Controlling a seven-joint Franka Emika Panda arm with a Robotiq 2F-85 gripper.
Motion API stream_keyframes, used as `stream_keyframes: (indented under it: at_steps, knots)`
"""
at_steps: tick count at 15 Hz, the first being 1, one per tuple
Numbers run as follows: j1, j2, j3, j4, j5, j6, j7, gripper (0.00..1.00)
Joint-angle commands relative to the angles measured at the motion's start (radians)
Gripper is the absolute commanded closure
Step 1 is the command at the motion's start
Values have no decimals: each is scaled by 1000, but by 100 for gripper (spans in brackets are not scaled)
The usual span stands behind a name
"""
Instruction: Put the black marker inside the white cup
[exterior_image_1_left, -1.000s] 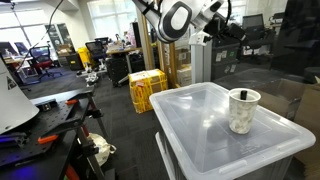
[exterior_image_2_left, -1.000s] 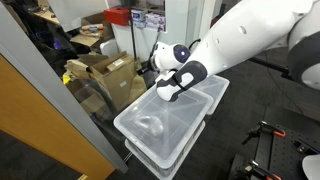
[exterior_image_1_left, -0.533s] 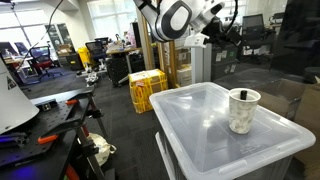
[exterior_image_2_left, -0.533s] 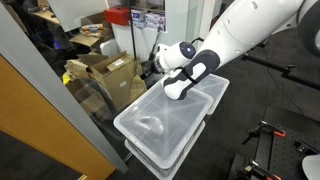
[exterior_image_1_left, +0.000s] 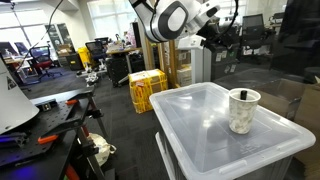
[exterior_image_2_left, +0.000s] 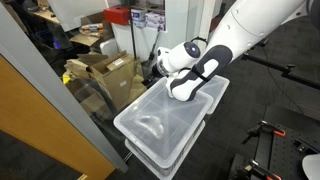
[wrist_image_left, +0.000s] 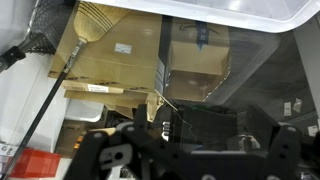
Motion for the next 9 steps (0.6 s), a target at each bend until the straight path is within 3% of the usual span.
stream_keyframes:
  at_steps: [1,2,9]
  knots:
    - [-67,-52,62,-52,-56,-24,-38,0]
    - [-32,-7,34,-8,-14,-2,-19,0]
    - [-51,-11,51,-18,-31,-2,-30,0]
